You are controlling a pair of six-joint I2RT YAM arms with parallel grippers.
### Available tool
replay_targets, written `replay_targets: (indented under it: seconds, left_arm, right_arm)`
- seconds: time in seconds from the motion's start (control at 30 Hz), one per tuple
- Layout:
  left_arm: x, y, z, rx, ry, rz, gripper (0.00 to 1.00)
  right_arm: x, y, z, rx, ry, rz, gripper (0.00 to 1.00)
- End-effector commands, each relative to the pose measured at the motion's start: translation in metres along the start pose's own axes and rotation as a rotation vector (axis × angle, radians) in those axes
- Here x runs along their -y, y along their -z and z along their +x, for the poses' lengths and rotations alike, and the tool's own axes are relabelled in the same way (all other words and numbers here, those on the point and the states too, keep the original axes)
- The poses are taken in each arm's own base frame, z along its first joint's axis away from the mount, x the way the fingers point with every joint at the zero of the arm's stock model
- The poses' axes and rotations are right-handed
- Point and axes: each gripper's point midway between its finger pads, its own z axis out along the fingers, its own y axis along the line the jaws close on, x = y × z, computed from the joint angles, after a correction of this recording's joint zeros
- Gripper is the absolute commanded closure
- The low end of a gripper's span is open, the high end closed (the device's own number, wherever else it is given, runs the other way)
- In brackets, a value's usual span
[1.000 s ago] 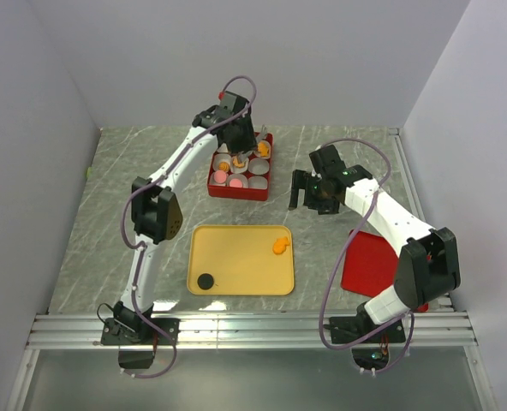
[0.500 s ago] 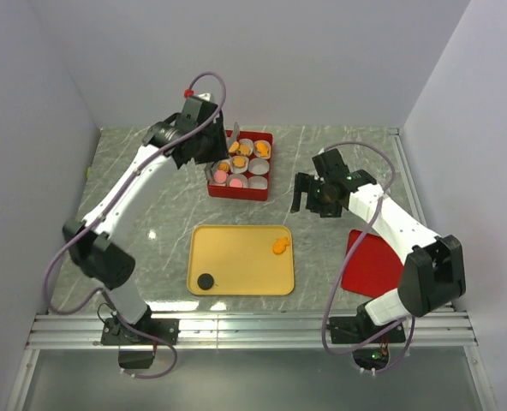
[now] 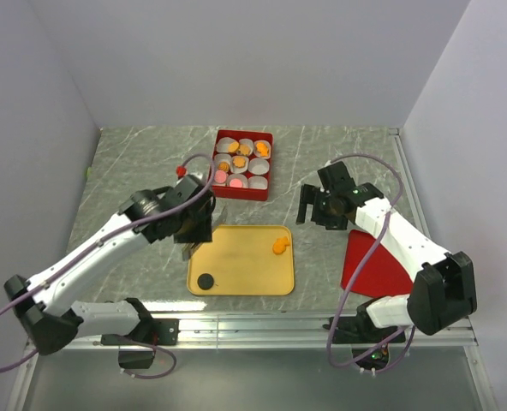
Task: Pack the cookies
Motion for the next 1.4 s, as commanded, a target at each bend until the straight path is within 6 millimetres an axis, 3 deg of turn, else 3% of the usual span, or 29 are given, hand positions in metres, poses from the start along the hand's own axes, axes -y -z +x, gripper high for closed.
replay_targets:
  seconds: [0.0,0.23,0.43,0.73,1.37]
  left_arm:
    - [-0.016,0.02,0.027,-0.035,0.066,-0.015,0.51]
    - [-0.038,0.034,0.085,-0.139,0.088,0.01,0.53]
    - [-0.054,0.037,0.118,-0.206,0.092,0.041,0.52]
    - [-0.062,0.023,0.139,-0.282,0.046,-0.015,0.52]
    - [-0.042,0.027,0.142,-0.32,-0.042,-0.018,0.48]
  right_arm:
    - [-0.004,0.011,0.0,0.037,0.0,-0.008,0.01]
    - [-0.013,0.012,0.01,0.027,0.009,-0.02,0.01]
    - [-0.023,0.014,0.02,0.026,0.031,-0.02,0.01]
    - [-0.027,0.015,0.031,0.021,0.031,-0.017,0.01]
    - [-0.017,0.012,0.043,0.031,0.001,-0.009,0.01]
